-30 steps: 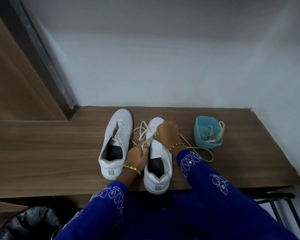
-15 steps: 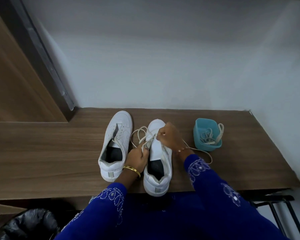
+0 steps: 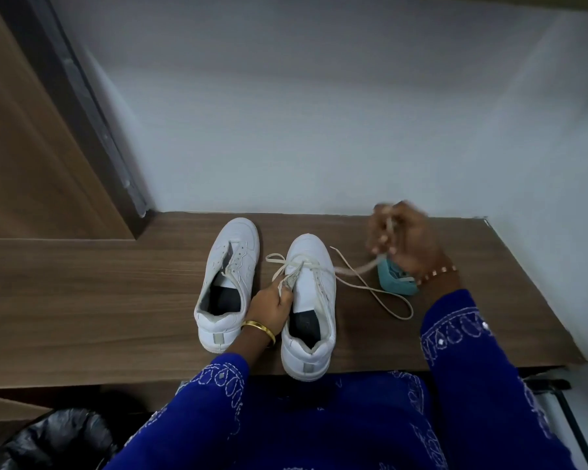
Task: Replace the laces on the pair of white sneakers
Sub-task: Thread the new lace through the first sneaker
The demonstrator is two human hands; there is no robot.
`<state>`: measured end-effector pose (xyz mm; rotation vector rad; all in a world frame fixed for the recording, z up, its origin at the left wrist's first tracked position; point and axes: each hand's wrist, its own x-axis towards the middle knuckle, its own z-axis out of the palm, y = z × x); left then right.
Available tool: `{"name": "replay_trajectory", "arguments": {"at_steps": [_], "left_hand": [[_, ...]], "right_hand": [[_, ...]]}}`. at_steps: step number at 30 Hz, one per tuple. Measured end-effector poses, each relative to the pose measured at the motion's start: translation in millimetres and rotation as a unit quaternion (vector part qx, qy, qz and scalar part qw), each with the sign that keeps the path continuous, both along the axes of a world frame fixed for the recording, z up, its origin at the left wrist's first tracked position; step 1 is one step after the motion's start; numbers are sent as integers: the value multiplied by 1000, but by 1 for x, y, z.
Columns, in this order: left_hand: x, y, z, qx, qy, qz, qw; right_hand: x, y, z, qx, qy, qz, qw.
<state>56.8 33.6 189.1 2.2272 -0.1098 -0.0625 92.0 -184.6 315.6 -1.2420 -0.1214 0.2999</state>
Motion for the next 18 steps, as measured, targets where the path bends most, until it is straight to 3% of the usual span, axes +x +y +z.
{"name": "replay_trajectory", "arguments": {"at_steps": [1,3,5,9,13,16,18], "left_hand": [[0,0,0,2,2,0,1000],[0,0,0,7,7,1,1000],[-1,0,1,9,6,-5,1000],[-1,1,1,22,16,-2,1000],[-1,1,1,19,23,-10,1000],[1,1,1,18,25,-18,999],[1,1,1,19,23,-20,999]], "right_hand": [[-4,2,-10,-137,24,10,990],[-10,11,-31,-379,46,35,924],[-7,26,-54,-505,15,14,863],[3,60,-85,-622,-57,-62,778],[0,74,-104,-661,-79,-116,737],[3,75,-106,-661,-93,-88,739],[6,74,-95,-594,-76,-60,799]]}}
